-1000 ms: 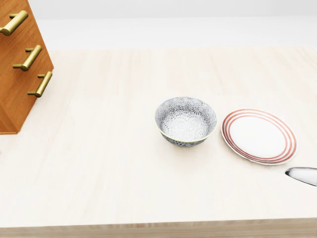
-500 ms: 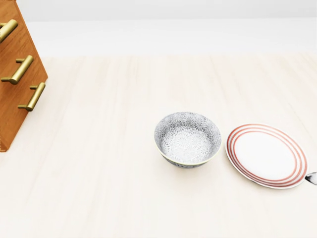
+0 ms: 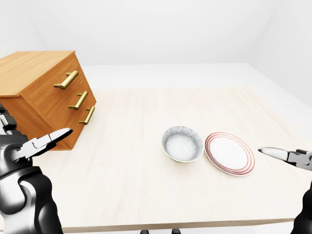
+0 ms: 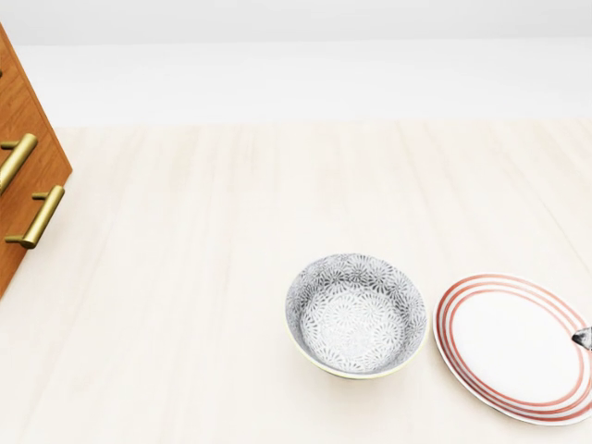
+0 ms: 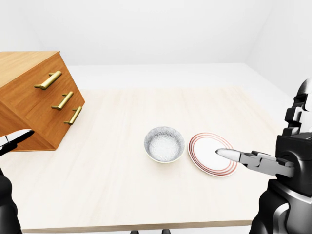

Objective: Put the bowl on top of the cabinet.

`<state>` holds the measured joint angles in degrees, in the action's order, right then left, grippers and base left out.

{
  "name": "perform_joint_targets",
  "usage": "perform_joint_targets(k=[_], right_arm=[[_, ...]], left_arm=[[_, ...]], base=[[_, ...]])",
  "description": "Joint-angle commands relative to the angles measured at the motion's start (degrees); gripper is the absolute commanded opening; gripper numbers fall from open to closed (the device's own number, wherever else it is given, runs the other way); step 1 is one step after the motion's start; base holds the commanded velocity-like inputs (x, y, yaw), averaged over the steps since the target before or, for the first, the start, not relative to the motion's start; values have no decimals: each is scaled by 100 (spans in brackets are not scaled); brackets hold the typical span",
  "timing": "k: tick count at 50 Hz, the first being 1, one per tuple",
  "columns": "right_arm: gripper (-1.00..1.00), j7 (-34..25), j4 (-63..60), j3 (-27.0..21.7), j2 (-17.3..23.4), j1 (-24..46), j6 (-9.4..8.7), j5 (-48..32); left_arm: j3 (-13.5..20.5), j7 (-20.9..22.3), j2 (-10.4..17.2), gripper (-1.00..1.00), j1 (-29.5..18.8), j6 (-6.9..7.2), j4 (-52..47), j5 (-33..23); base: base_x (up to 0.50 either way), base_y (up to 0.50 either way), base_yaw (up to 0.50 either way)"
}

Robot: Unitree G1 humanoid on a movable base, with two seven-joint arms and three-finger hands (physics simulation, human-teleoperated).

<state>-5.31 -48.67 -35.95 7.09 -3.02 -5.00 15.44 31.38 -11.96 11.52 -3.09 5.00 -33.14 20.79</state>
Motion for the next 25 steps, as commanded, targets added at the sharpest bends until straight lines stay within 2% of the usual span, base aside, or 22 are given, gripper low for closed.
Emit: perform_joint_targets(k=[1, 5, 25], right_arm=[[100, -87, -19, 64, -58, -84, 0, -125], [100, -109, 4, 50, -64, -88, 0, -170], [100, -128, 4, 45, -68, -68, 0, -197]], left_arm=[[22, -17, -10, 100, 32, 0, -65, 8], [28, -26, -23, 100, 48, 0, -139, 19], [62, -36, -19, 100, 39, 0, -205, 50]], base=[[0, 0, 0], [0, 18, 0], [0, 44, 0]])
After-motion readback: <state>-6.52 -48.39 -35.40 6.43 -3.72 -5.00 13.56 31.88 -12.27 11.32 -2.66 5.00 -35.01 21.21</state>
